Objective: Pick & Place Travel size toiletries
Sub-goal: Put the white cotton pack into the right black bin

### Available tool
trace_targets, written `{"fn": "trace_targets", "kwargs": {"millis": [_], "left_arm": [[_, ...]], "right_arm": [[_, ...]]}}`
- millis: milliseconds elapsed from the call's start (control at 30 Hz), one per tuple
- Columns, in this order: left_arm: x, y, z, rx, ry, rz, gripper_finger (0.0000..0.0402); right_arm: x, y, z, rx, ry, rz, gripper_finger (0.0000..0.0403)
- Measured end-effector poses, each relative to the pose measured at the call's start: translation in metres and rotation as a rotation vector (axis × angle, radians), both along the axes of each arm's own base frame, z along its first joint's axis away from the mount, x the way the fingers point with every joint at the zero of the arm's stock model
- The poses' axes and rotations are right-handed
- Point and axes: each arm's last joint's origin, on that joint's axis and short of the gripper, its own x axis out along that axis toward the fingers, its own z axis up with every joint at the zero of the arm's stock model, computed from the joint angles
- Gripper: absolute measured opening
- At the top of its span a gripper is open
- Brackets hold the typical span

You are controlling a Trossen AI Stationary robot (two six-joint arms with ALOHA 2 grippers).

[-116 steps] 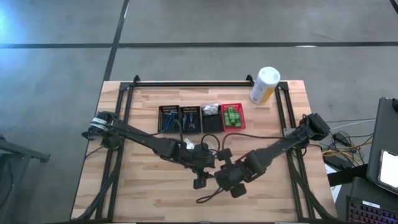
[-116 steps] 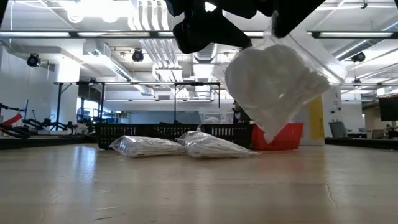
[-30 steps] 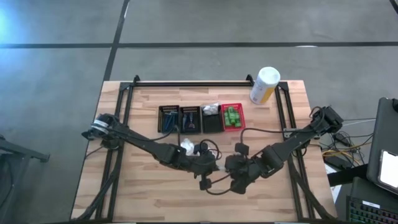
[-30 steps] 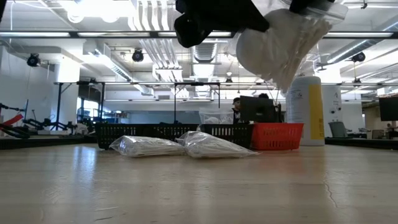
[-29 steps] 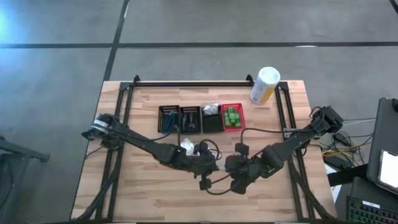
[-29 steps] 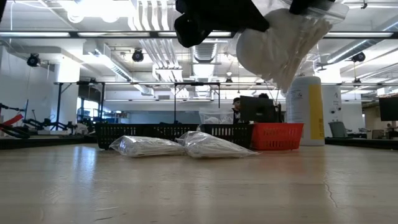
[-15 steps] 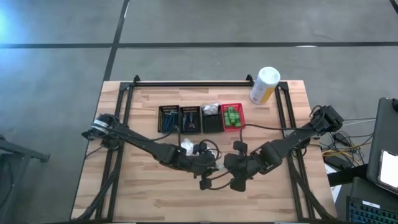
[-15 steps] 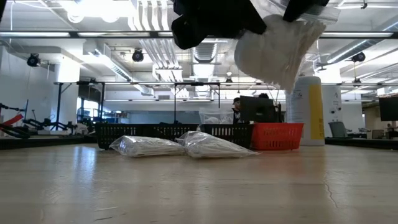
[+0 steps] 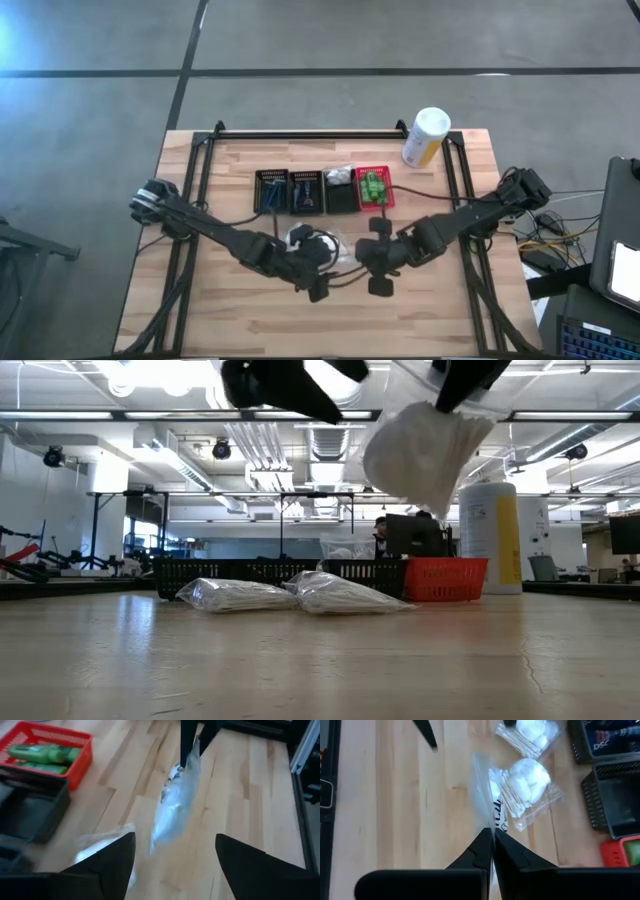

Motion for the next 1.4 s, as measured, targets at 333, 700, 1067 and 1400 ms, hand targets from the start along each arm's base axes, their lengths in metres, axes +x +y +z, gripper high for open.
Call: {"fn": "trace_targets", "kwargs": {"millis": [333,700,1067,1400], "left_arm": [[-0.033,0.012,0.019,0.075,0.121,0.009,0.0273],[-0.078,0.050,0.020,0.090,0.110,0.046,0.0268],[-0.117,0.082,-0.001,-0.057,0.029,0.121,0.0266],[-0.147,0.094,-0.009,-0.120,-0.057,0.289,0.0264]], "right_arm": [[0.014,-0.043,0.005,-0.022,0.063,-0.021,0.0008],[0.021,-0.066,0.025,-0.017,0.038,-0.094,0.0008],[0.020,-0.093,0.021,-0.075,0.096,-0.080,0.0008],[0.024,-0.195,0.015,-0.094,0.142,-0.057,0.0008]]}}
